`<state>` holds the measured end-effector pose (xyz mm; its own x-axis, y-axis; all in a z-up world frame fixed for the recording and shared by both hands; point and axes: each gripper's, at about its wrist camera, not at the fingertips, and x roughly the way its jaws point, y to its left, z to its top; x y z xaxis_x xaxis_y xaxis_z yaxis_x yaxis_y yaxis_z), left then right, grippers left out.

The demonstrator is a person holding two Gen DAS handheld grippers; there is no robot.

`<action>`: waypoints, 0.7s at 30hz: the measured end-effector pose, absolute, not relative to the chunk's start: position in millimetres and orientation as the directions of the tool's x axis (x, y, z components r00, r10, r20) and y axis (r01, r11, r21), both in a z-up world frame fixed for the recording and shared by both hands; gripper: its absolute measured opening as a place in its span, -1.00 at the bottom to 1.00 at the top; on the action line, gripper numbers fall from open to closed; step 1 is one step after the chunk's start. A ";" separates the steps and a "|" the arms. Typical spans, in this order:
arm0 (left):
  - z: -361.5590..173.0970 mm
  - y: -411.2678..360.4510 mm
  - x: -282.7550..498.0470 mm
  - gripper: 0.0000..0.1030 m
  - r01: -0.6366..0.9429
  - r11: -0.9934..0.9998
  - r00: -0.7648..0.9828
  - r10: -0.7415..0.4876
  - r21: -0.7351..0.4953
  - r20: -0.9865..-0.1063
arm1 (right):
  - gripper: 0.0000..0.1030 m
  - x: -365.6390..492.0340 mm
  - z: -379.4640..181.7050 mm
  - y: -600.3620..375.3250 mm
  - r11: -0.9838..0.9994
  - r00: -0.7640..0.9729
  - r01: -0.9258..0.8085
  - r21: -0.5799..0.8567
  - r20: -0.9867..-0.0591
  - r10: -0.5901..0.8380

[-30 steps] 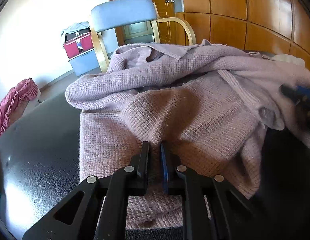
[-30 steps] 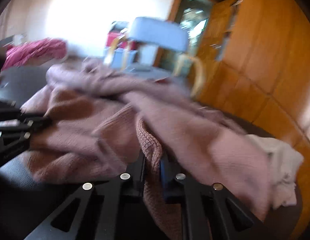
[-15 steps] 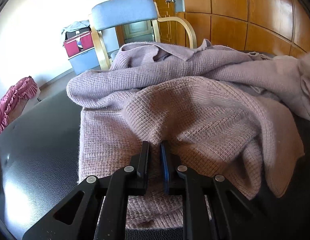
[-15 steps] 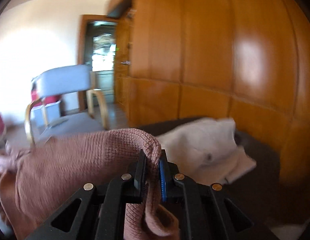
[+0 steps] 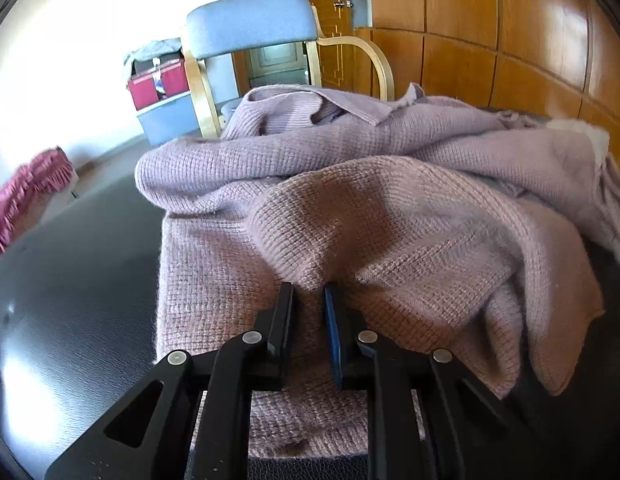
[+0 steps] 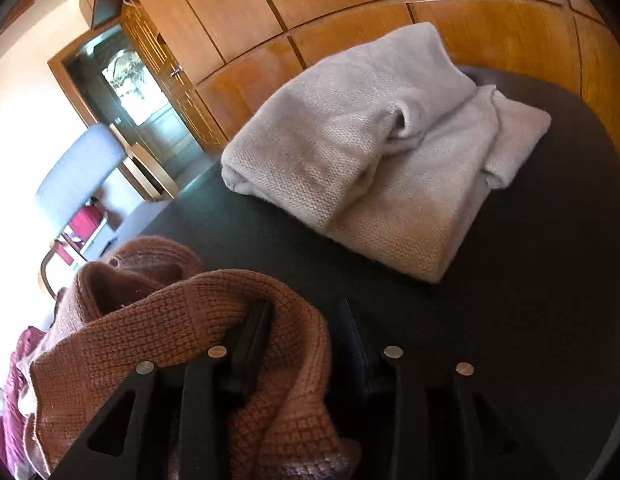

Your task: Fold clothes

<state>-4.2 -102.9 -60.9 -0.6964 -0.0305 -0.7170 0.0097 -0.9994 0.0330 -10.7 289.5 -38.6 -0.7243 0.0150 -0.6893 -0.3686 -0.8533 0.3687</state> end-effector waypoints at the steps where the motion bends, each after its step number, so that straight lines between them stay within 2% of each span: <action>1: -60.8 -106.8 -3.5 -0.71 0.016 -1.000 -0.695 -0.018 0.009 -0.719 | -0.30 -9.5 -38.7 291.3 -0.850 -0.728 -0.367 0.378 -0.686 0.009; 5: -47.9 -112.8 12.2 -0.71 0.002 -1.000 -0.715 0.020 -0.031 -0.699 | -0.28 -5.5 -39.4 298.0 -0.837 -0.740 -0.358 0.413 -0.672 -0.015; 10: -16.2 -124.9 3.6 -0.69 0.041 -0.984 -0.781 -0.140 0.174 -0.609 | -0.28 -4.2 -49.9 303.8 -0.818 -0.756 -0.349 0.457 -0.653 -0.042; 11: -16.6 -126.3 -3.2 -0.56 0.036 -0.976 -0.779 -0.162 0.214 -0.606 | -0.28 -3.6 -50.8 303.1 -0.816 -0.758 -0.348 0.462 -0.651 -0.045; 15: -51.1 -124.5 -48.0 -0.51 -0.075 -0.932 -0.698 -0.205 0.354 -0.686 | -0.28 0.4 -53.6 301.9 -0.813 -0.761 -0.346 0.469 -0.647 -0.049; 17: -69.6 -112.8 -47.7 -0.58 -0.091 -0.891 -0.708 -0.257 0.446 -0.658 | -0.28 1.4 -53.5 302.0 -0.813 -0.758 -0.348 0.467 -0.650 -0.049; 19: -78.8 -98.5 -40.6 -0.85 -0.101 -0.845 -0.718 -0.304 0.525 -0.626 | -0.28 4.5 -50.0 294.4 -0.831 -0.734 -0.362 0.422 -0.678 -0.025; 20: -80.8 -93.5 -36.6 -1.00 -0.101 -0.832 -0.716 -0.319 0.545 -0.620 | -0.20 1.5 -47.4 286.5 -0.851 -0.718 -0.357 0.385 -0.696 -0.014; 21: -82.7 -88.4 -32.6 -1.00 -0.101 -0.819 -0.715 -0.334 0.564 -0.614 | -0.16 -4.8 -44.3 276.5 -0.876 -0.700 -0.342 0.339 -0.714 -0.003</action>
